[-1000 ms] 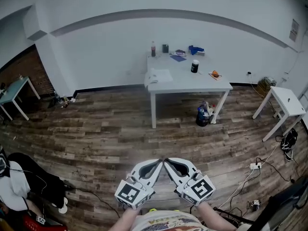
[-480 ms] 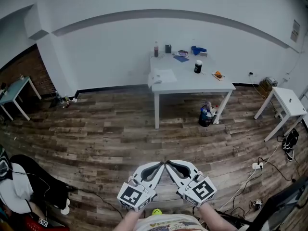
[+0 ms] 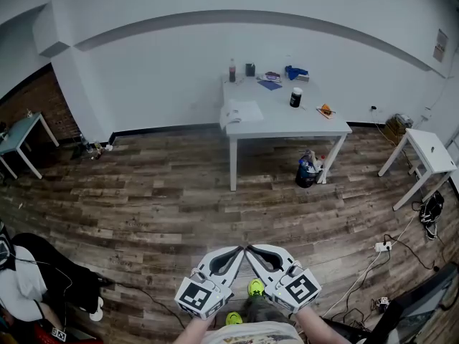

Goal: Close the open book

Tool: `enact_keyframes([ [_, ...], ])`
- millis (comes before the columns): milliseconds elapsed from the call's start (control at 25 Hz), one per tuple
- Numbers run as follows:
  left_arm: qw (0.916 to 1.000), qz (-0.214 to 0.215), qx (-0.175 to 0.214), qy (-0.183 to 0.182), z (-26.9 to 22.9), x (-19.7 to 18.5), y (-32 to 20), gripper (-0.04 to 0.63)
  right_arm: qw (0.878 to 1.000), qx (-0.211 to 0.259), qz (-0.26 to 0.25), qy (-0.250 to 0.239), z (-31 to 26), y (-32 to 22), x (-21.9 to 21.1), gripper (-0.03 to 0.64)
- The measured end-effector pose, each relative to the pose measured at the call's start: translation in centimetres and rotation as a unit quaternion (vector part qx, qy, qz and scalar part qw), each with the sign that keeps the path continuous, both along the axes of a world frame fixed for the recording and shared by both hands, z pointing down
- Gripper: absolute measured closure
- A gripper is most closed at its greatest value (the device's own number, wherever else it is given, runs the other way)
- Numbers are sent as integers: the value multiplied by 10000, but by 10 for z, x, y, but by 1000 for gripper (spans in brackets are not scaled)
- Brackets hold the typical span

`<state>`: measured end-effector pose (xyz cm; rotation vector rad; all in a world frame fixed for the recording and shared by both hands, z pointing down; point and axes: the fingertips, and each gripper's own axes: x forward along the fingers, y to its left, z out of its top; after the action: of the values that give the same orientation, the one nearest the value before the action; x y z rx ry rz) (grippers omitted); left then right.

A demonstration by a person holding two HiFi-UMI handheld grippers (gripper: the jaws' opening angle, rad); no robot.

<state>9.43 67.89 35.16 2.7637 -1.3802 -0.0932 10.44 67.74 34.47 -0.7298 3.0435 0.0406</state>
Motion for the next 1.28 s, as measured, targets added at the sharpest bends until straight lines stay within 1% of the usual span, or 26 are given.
enact_keyframes([
  [160, 10000, -90, -6, -31, 5, 4, -21, 582, 9994, 300, -161, -41, 1, -17, 3, 589],
  [440, 9997, -224, -6, -68, 2, 2, -80, 581, 9981, 488, -373, 78, 0, -77, 0, 591],
  [640, 9993, -345, -42, -141, 3, 12, -132, 581, 9980, 434, -457, 8, 1, -129, 11, 591],
  [840, 9986, -494, -141, -85, 11, 22, -173, 581, 9965, 455, -679, 174, 9, -173, 19, 591],
  [1040, 9979, -622, -168, -88, 19, 31, -212, 581, 9964, 255, -758, 275, 16, -215, 30, 591],
  [1200, 9972, -737, -132, -76, 18, 31, -240, 581, 9945, 445, -937, 162, 15, -240, 29, 591],
  [1280, 9970, -756, -111, -90, 16, 32, -250, 581, 9943, 444, -956, 136, 13, -250, 30, 591],
])
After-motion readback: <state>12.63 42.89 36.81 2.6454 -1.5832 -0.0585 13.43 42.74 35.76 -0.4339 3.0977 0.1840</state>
